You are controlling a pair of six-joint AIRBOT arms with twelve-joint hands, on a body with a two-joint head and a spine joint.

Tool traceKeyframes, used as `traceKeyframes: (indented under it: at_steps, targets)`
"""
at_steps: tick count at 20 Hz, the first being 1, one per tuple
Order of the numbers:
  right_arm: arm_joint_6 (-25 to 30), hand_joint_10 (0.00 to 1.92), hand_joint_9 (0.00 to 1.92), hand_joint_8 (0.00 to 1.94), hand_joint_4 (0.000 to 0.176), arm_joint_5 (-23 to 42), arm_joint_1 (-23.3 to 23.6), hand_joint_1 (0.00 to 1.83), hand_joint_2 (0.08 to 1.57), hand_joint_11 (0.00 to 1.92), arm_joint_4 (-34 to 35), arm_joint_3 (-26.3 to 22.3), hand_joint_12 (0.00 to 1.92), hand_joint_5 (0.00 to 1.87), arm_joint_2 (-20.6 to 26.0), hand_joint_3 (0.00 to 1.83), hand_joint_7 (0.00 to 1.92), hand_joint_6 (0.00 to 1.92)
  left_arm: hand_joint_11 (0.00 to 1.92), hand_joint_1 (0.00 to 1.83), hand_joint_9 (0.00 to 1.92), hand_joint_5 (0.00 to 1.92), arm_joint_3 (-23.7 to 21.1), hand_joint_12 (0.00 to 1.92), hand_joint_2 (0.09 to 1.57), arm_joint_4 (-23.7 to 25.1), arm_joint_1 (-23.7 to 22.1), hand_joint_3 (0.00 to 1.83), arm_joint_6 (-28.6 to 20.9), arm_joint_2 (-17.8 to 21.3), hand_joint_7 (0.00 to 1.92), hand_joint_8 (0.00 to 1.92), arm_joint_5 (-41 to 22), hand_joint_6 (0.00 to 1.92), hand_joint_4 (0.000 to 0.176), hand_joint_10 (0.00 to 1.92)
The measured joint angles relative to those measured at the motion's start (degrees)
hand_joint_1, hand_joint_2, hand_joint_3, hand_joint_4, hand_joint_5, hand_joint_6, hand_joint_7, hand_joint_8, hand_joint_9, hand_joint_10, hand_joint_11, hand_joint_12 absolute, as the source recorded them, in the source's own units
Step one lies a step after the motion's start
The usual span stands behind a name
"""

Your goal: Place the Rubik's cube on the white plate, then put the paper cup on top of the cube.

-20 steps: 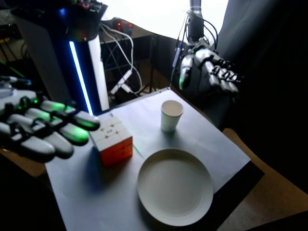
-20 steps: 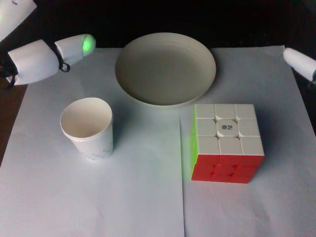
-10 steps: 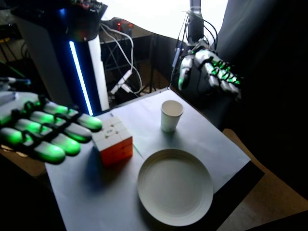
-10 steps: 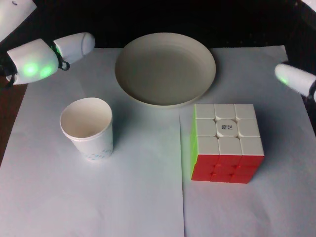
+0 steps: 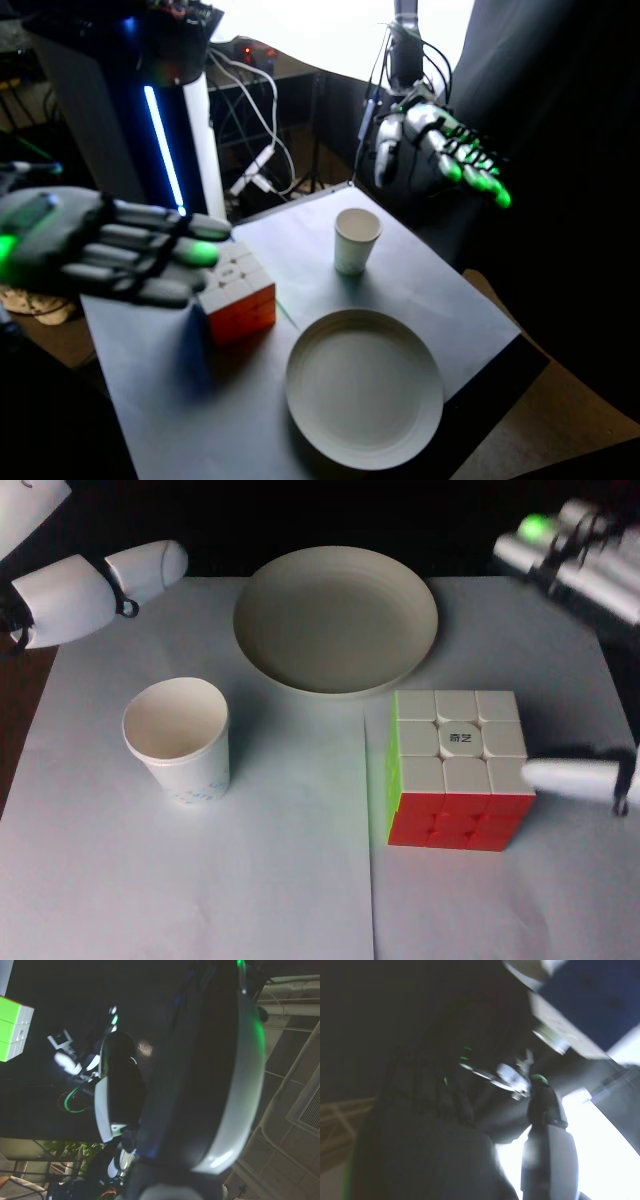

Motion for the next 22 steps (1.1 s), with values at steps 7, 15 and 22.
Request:
traceKeyframes:
  at_steps: [7,15,22]
  targets:
    - [0.87,0.00,0.00,0.00,0.000,-4.15,0.04,0.70,0.96,0.09,-0.98,2.14,0.05,0.00,-5.16,0.00,0.00,0.00,0.00,0.35,0.01,0.03,0.00,0.18,1.39,-0.20,0.00,0.00,-0.02,0.00,0.03,0.00,0.04,0.00,0.064,0.00]
    - [1.22,0.00,0.00,0.00,0.023,-14.86,4.66,0.71,0.97,0.00,-1.42,7.67,0.00,0.00,-12.31,0.02,0.00,0.00,0.00,0.35,0.02,0.04,0.00,0.25,1.39,-0.74,0.00,0.00,-0.02,0.00,0.04,0.00,0.15,0.00,0.054,0.00]
    - [1.36,1.57,0.15,1.20,0.000,-14.97,5.86,0.95,1.10,0.00,-1.62,8.13,1.88,0.11,-12.52,0.00,0.13,0.74,0.00,0.37,0.00,0.04,0.00,0.14,1.38,-0.55,0.04,0.00,-0.02,0.00,0.03,0.00,0.39,0.00,0.069,0.00]
